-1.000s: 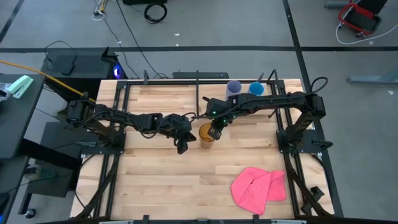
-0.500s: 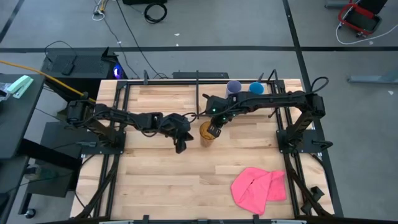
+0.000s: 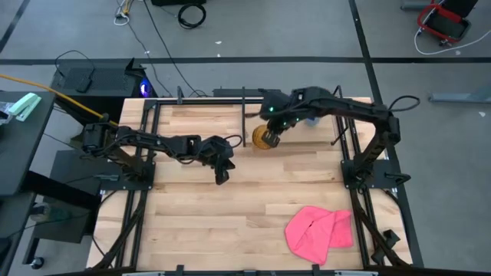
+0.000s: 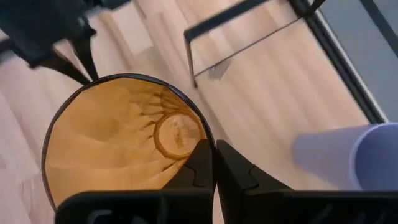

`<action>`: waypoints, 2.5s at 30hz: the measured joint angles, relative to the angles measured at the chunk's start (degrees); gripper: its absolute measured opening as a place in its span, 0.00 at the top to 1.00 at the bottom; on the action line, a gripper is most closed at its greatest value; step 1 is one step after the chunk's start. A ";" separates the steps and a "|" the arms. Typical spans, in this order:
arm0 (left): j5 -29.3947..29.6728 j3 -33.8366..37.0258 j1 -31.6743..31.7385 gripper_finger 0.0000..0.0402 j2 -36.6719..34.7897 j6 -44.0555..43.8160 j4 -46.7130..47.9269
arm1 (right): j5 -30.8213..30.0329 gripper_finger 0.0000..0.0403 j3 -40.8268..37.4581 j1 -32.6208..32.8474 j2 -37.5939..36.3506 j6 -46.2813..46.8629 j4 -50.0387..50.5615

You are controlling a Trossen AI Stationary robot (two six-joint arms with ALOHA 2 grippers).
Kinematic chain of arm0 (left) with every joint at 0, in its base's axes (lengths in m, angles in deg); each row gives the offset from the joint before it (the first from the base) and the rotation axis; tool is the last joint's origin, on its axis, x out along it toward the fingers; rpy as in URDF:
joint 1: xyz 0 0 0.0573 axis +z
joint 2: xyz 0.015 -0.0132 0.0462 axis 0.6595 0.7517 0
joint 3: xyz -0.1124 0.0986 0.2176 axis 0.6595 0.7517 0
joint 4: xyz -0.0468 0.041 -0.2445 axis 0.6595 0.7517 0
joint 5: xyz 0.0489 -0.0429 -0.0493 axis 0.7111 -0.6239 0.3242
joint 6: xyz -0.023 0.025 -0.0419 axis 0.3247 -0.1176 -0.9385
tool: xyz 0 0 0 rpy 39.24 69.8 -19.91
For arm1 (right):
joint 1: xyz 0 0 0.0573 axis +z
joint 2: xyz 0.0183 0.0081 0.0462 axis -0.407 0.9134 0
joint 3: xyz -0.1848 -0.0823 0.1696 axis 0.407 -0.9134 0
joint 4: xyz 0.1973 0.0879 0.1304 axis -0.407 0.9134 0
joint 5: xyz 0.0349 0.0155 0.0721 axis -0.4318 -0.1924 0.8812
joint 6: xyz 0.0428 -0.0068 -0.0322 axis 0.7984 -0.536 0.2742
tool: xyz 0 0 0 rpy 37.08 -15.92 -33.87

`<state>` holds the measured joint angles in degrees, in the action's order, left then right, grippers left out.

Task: Stack small to large cups/mugs on shelf
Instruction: Put the brown cup on the shelf

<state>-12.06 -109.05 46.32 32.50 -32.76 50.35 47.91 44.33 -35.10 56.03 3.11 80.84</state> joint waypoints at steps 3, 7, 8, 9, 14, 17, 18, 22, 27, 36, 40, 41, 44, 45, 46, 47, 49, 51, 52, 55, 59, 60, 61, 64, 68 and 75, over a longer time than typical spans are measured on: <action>0.02 0.00 0.05 0.94 0.00 -0.04 0.00 | 0.03 0.99 2.89 -2.09 -0.01 -1.70 0.68; 0.02 0.00 0.03 0.94 0.00 -0.05 0.00 | 0.04 0.99 4.29 -6.21 -0.02 -4.57 0.75; 0.00 0.00 0.03 0.93 0.00 -0.05 0.00 | 0.02 0.99 4.50 -7.42 -0.02 -5.01 0.90; 0.00 0.00 0.03 0.93 0.00 -0.05 0.01 | 0.03 0.99 4.62 -8.65 -0.02 -5.60 0.87; 0.02 0.00 0.03 0.92 0.00 -0.07 0.00 | 2.07 0.99 4.71 -14.75 -0.02 -8.48 0.51; 0.00 0.00 0.03 0.94 0.00 -0.07 0.00 | 4.21 0.99 4.71 -17.49 -0.02 -10.25 -2.06; 0.01 0.00 0.03 0.94 0.00 -0.07 0.00 | 5.16 0.99 4.71 -18.25 -0.02 -10.74 -3.14; 0.01 0.00 0.04 0.95 0.00 -0.07 -0.02 | 7.39 0.99 5.51 -20.63 1.35 -12.39 -4.62; 0.02 0.00 0.05 0.95 0.00 -0.09 -0.04 | 7.39 0.99 11.76 -22.00 8.69 -14.80 0.61; 0.02 0.00 0.03 0.96 0.00 0.42 0.00 | 5.31 0.99 23.84 -21.96 19.25 -16.81 9.40; 0.02 0.00 0.03 0.97 0.00 1.12 0.25 | 5.09 0.99 24.05 -22.24 19.45 -16.81 9.15; 0.02 0.00 0.03 0.97 0.00 1.21 0.31 | 5.13 0.99 24.05 -22.26 19.43 -16.81 9.09; 0.02 0.00 0.03 0.97 0.00 1.28 0.33 | 5.51 0.99 24.03 -22.61 19.63 -16.79 8.85; 0.00 0.00 0.03 0.96 0.00 1.26 0.37 | 5.53 0.99 24.01 -22.65 19.75 -16.81 8.70; 0.00 0.00 0.03 0.96 0.00 1.24 0.39 | 5.60 0.99 24.02 -22.76 20.15 -16.81 8.62; 0.02 0.00 0.03 0.95 0.00 1.25 0.39 | 5.80 0.99 24.01 -22.96 20.47 -16.81 8.55; 0.00 0.00 0.03 0.94 0.00 1.24 0.44 | 6.40 0.99 23.90 -23.43 21.33 -16.81 8.46; 0.00 0.00 0.02 0.94 0.00 1.25 0.50 | 6.36 0.99 23.83 -23.48 21.59 -16.81 7.81; 0.00 0.00 0.03 0.94 0.00 1.24 0.61 | 6.26 0.99 23.83 -23.49 21.66 -16.83 7.72; 0.00 0.00 0.01 0.95 0.00 1.30 0.78 | 6.70 0.99 23.85 -23.83 21.74 -16.81 7.47; 0.02 0.00 0.03 0.97 0.00 1.39 0.79 | 7.00 0.99 23.85 -23.88 21.77 -16.80 7.37; 0.02 0.00 0.03 0.97 0.00 1.43 0.79 | 7.31 0.99 23.85 -23.97 21.77 -16.80 7.54; 0.01 0.00 0.03 0.97 0.00 1.44 0.79 | 7.64 0.99 23.85 -24.08 21.77 -16.81 7.60; 0.00 0.00 0.03 0.96 0.00 1.44 0.79 | 9.20 0.99 23.85 -24.12 21.77 -16.79 7.54; 0.02 0.00 0.03 0.94 0.00 1.44 0.76 | 9.53 0.99 23.85 -24.12 21.77 -16.65 7.55; 0.01 0.00 0.03 0.93 -0.02 1.25 0.76 | 9.74 0.97 23.23 -24.12 21.77 -16.59 7.46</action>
<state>-12.05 -109.05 46.35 32.48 -31.52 51.12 57.64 67.56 -59.22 77.80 -13.48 88.29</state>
